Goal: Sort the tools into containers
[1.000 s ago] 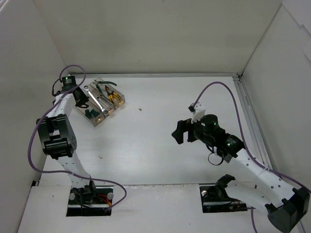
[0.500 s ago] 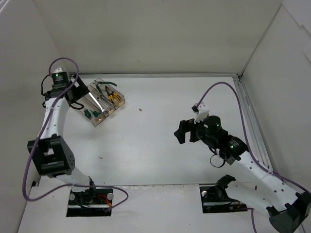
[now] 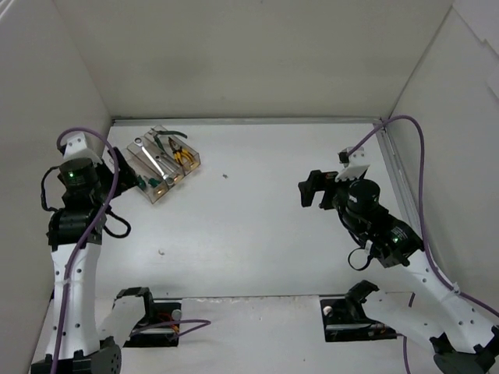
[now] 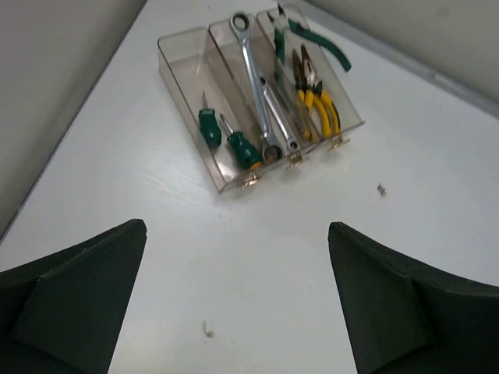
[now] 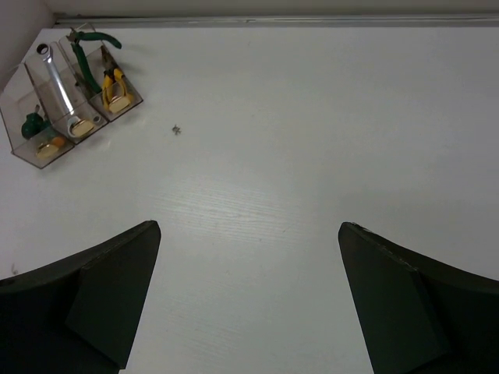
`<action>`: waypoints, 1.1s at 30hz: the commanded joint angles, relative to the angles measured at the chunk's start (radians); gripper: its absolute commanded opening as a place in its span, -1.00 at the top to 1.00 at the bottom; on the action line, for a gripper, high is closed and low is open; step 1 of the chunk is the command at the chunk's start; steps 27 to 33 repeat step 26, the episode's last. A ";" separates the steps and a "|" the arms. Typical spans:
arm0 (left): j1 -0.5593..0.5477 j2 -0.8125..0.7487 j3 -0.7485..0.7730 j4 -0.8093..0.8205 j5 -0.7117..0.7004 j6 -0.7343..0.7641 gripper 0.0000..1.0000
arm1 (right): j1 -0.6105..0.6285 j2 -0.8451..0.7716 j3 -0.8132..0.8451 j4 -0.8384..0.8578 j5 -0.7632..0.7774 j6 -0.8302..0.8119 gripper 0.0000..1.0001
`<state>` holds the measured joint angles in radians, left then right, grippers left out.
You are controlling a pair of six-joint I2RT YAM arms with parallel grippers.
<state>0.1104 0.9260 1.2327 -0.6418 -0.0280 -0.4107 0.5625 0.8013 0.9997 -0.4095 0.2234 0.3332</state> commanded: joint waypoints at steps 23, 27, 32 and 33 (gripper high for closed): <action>-0.149 -0.265 -0.265 -0.127 -0.085 0.053 -0.99 | -0.001 -0.228 -0.164 0.008 0.145 0.072 -0.96; -0.149 -0.266 -0.265 -0.128 -0.087 0.053 -0.99 | -0.003 -0.226 -0.165 0.008 0.152 0.070 -0.96; -0.149 -0.266 -0.265 -0.128 -0.087 0.053 -0.99 | -0.003 -0.226 -0.165 0.008 0.152 0.070 -0.96; -0.149 -0.266 -0.265 -0.128 -0.087 0.053 -0.99 | -0.003 -0.226 -0.165 0.008 0.152 0.070 -0.96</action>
